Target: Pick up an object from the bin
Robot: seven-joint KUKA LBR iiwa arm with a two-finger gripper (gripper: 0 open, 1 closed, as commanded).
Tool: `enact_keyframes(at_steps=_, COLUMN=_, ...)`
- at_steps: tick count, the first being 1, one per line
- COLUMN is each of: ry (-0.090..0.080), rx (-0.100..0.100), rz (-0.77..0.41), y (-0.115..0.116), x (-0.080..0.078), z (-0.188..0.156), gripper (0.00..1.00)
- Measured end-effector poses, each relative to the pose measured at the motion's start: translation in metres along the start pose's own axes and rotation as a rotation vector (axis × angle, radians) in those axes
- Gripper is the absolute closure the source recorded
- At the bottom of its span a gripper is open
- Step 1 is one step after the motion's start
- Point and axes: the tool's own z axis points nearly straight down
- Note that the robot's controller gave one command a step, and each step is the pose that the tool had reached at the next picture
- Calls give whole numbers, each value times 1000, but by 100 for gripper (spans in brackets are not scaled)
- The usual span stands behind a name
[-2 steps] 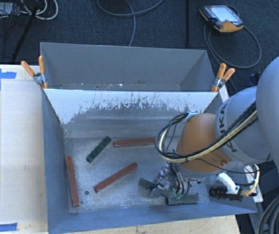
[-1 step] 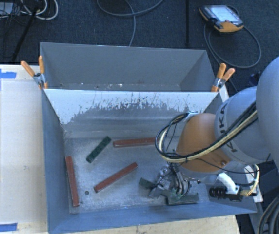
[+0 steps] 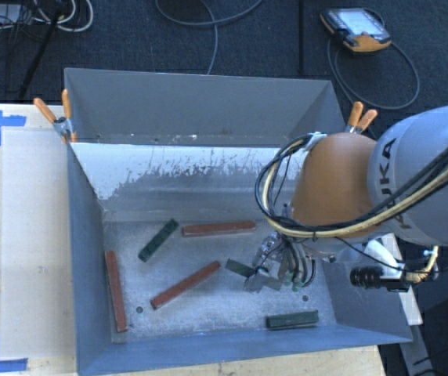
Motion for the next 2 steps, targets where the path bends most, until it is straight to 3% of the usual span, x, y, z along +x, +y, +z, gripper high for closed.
enact_keyframes(at_steps=1, ry=0, rx=0, rz=0, y=0, x=0, z=0, gripper=100)
enact_keyframes(at_steps=2, ry=0, rx=0, rz=-5, y=-13, x=5, z=-61, gripper=100)
